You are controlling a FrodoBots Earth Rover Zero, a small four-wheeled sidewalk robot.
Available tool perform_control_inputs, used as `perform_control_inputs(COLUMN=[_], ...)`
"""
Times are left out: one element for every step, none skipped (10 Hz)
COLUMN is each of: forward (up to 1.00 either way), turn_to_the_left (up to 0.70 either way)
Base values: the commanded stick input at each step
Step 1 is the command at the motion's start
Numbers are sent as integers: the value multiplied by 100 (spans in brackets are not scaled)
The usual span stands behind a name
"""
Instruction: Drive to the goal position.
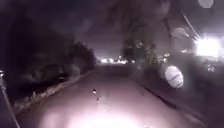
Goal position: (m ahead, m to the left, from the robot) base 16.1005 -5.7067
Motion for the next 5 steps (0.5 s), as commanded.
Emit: perform_control_inputs(forward=[50,50,50,50,50], turn_to_the_left=[0,0,0,0,0])
